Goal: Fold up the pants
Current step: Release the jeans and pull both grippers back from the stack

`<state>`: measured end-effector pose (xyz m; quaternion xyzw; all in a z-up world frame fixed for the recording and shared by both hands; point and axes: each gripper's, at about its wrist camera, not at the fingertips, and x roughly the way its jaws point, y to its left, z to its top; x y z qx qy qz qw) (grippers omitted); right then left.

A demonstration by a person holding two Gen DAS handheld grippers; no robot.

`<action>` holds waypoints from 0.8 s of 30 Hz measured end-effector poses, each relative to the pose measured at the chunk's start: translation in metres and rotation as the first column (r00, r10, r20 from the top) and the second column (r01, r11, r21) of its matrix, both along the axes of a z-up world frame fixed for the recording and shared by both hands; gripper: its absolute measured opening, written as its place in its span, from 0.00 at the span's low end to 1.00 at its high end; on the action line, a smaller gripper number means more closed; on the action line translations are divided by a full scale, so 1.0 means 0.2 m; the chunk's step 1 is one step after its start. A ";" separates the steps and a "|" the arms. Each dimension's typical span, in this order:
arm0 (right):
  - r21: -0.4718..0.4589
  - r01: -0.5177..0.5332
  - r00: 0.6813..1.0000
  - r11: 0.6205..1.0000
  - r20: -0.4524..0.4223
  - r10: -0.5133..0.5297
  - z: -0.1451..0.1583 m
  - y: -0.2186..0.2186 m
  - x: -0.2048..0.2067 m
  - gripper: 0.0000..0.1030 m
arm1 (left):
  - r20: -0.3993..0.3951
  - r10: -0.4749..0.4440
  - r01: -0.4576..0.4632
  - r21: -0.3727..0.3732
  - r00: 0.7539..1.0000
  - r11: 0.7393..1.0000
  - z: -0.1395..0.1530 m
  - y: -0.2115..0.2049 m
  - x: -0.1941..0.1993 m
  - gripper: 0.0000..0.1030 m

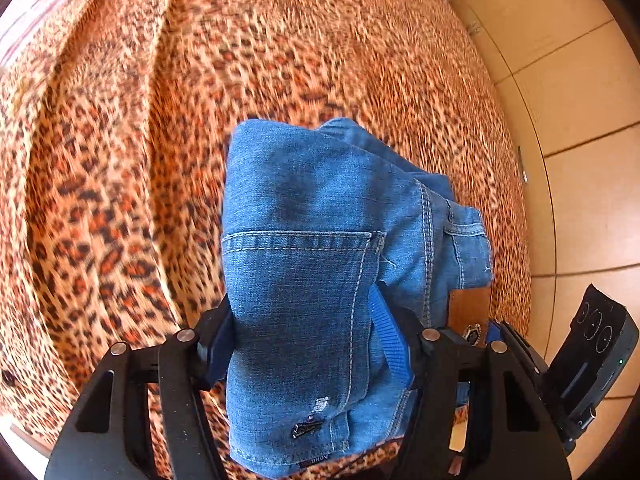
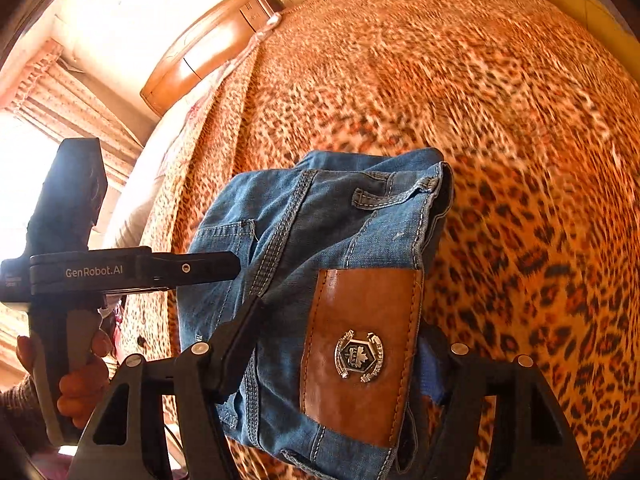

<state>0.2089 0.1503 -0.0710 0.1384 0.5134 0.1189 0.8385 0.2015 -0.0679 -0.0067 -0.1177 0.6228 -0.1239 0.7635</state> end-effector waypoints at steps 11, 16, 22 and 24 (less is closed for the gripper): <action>-0.180 0.168 0.979 0.969 -0.081 -0.185 0.00 -0.07 0.27 0.87 | 0.080 0.095 -0.114 0.270 0.992 0.956 -0.12 0.23 0.02 0.63; -0.332 0.175 0.965 0.927 -0.130 -0.229 -0.10 0.01 0.19 0.96 | 0.109 0.121 -0.147 0.273 0.987 0.951 -0.16 0.19 -0.12 0.63; -0.420 0.181 0.977 0.889 -0.026 -0.211 -0.02 0.11 0.07 0.96 | 0.157 0.196 -0.225 0.189 0.968 0.956 -0.16 0.21 -0.25 0.65; -0.444 0.200 0.978 0.874 0.038 -0.204 0.04 0.13 0.02 0.96 | 0.185 0.197 -0.233 0.194 0.963 0.953 -0.14 0.21 -0.29 0.67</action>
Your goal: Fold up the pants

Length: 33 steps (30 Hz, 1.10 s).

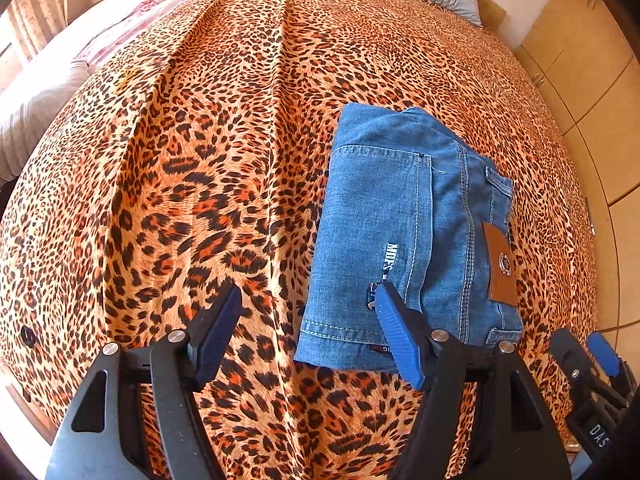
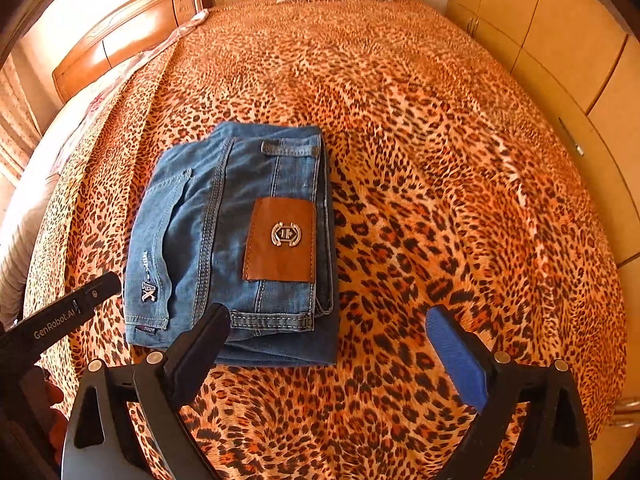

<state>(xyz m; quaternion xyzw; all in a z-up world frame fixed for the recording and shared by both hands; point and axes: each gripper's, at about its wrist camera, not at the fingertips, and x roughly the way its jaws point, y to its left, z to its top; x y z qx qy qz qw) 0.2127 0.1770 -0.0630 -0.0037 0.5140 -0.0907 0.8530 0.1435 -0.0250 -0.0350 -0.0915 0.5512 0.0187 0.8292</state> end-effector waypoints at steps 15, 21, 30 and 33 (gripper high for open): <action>-0.139 0.023 0.971 0.990 0.240 0.011 0.34 0.04 -0.35 0.99 | 0.224 -0.106 0.069 0.167 0.969 0.983 0.32 -0.09 -0.30 0.71; -0.098 0.032 0.973 0.995 0.229 -0.009 0.35 0.00 -0.46 0.99 | 0.230 -0.155 0.117 0.171 0.961 0.978 0.35 -0.12 -0.41 0.72; -0.090 0.058 0.974 0.994 0.223 -0.037 0.32 -0.04 -0.64 0.99 | 0.243 -0.220 0.190 0.141 0.945 0.972 0.39 -0.19 -0.56 0.72; -0.082 0.065 0.977 0.995 0.210 -0.046 0.30 -0.05 -0.67 0.99 | 0.228 -0.224 0.201 0.120 0.947 0.972 0.38 -0.19 -0.57 0.72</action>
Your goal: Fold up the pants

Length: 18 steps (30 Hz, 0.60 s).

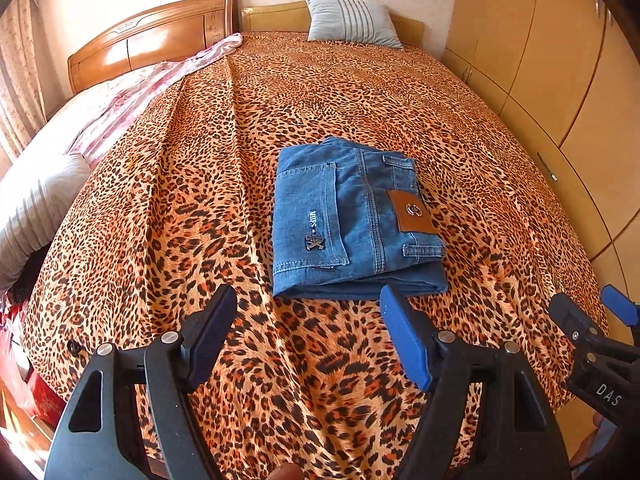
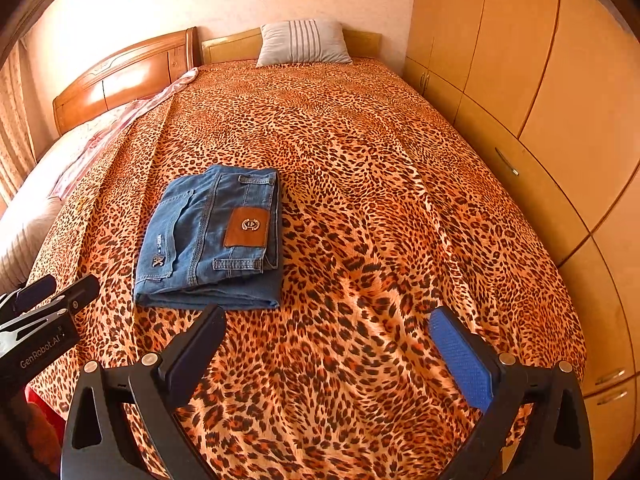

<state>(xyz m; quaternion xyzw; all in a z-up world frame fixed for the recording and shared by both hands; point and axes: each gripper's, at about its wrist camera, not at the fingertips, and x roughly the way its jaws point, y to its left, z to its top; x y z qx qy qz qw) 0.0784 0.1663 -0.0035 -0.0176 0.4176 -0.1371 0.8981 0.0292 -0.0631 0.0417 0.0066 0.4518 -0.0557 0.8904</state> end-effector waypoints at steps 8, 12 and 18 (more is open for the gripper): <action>-0.005 0.009 1.000 1.000 -0.001 -0.009 0.00 -0.01 -0.06 0.99 | -0.013 0.002 -0.002 -0.029 1.000 1.000 0.01 -0.01 -0.04 0.72; 0.000 0.016 1.000 1.000 -0.003 -0.016 0.01 -0.03 -0.07 0.99 | -0.009 -0.016 0.015 -0.026 1.000 1.000 0.02 -0.03 -0.05 0.72; 0.008 0.026 1.000 1.000 -0.007 -0.025 0.01 -0.05 -0.07 0.99 | -0.012 -0.034 0.034 -0.020 0.999 0.999 0.02 -0.06 -0.06 0.72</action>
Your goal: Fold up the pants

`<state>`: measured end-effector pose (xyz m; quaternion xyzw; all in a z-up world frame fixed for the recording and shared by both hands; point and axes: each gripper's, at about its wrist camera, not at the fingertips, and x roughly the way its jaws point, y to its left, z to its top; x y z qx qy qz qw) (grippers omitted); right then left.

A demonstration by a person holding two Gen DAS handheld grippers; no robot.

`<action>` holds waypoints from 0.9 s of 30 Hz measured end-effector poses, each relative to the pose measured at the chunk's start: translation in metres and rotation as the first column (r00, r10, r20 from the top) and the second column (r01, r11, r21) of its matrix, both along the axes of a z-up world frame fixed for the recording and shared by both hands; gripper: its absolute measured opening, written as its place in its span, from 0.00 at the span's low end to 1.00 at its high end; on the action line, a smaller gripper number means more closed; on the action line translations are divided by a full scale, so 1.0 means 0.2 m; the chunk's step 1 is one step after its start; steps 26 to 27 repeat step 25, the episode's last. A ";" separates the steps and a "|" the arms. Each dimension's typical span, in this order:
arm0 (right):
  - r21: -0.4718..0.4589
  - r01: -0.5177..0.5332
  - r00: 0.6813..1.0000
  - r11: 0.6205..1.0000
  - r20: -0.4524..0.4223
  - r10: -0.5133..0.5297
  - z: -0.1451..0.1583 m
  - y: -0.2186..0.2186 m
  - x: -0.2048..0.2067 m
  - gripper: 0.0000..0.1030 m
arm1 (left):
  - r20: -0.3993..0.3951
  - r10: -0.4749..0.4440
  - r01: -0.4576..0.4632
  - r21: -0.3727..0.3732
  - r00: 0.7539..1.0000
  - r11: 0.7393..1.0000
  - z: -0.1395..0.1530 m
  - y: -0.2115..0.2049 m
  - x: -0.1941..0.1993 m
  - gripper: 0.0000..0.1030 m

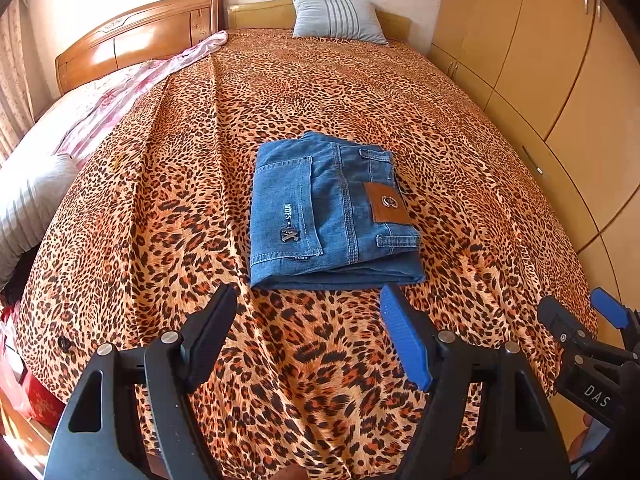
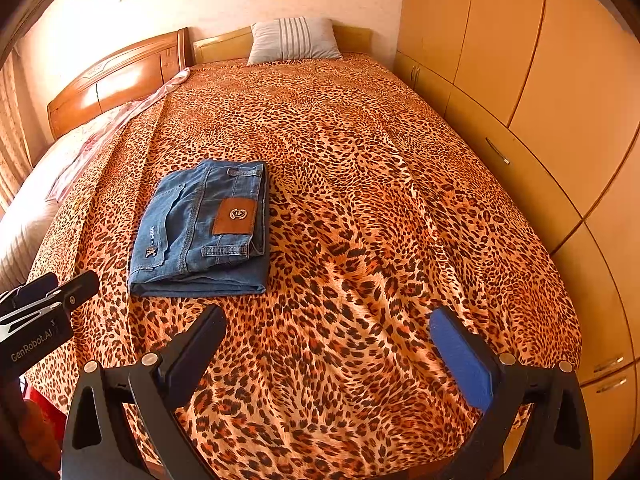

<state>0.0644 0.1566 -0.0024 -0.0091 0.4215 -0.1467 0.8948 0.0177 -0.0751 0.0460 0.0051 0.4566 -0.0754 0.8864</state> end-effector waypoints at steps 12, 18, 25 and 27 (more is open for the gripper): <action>0.018 0.026 0.999 0.999 -0.023 -0.026 -0.03 -0.05 0.00 0.99 | 0.018 -0.004 0.004 -0.015 1.000 1.000 0.02 -0.01 0.00 0.72; 0.020 0.028 0.999 0.999 -0.038 -0.027 -0.05 -0.05 0.01 0.99 | 0.031 -0.013 0.014 -0.036 0.999 0.999 0.06 -0.01 0.00 0.74; 0.025 0.028 0.998 0.999 -0.048 -0.027 -0.06 -0.05 0.02 0.99 | 0.019 -0.004 0.005 -0.026 1.000 1.000 0.05 -0.02 0.01 0.74; 0.025 0.028 0.998 0.999 -0.048 -0.027 -0.06 -0.05 0.02 0.99 | 0.019 -0.004 0.005 -0.026 1.000 1.000 0.05 -0.02 0.01 0.74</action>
